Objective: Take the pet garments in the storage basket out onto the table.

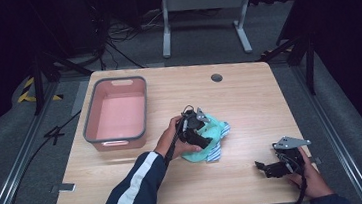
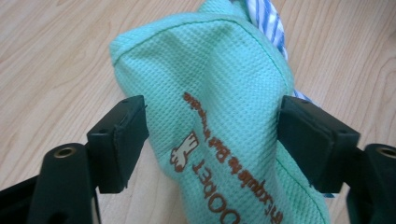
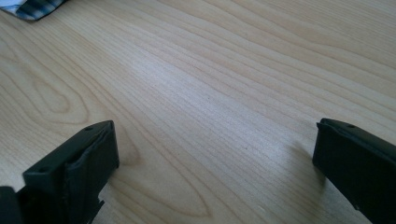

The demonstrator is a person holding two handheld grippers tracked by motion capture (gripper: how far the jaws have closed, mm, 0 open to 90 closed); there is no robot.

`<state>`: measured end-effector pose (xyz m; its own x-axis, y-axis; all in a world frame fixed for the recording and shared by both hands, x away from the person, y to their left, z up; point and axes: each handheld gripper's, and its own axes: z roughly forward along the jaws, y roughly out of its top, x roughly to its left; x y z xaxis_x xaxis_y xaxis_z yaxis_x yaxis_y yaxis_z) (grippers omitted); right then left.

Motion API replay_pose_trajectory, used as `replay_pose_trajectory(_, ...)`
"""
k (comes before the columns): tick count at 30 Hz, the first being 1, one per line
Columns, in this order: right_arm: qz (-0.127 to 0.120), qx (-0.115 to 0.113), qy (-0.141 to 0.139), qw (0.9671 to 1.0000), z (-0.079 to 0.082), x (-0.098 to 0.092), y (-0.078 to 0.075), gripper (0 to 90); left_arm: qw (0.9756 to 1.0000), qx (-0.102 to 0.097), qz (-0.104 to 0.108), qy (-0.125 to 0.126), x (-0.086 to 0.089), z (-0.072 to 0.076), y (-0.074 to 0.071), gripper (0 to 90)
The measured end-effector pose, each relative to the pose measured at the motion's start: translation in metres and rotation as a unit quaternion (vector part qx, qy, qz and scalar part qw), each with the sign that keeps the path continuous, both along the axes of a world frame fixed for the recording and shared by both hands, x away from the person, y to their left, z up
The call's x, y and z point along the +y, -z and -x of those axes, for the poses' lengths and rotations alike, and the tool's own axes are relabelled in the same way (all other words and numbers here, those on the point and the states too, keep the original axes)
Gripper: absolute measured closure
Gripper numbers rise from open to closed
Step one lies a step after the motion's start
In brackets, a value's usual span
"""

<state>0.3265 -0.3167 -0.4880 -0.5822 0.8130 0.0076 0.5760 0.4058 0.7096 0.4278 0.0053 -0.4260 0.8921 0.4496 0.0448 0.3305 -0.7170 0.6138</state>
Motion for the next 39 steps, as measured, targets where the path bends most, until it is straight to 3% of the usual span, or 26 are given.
replay_pose_trajectory(4, 0.0, 0.0, 0.0, 1.0, 0.0, 0.0, 0.0, 0.5, 1.0, -0.006, 0.003, 0.001, 0.002, 0.002, -0.005, 22.2)
replay_pose_trajectory(22, 0.0, 0.0, 0.0, 1.0, 0.0, 0.0, 0.0, 0.5, 0.9982, -0.046, -0.024, 0.03, 0.012, 0.02, -0.029, 20.4)
replay_pose_trajectory(39, 0.0, 0.0, 0.0, 1.0, 0.0, 0.0, 0.0, 0.5, 0.9942, -0.054, -0.06, 0.071, 0.035, 0.043, -0.037, 21.5)
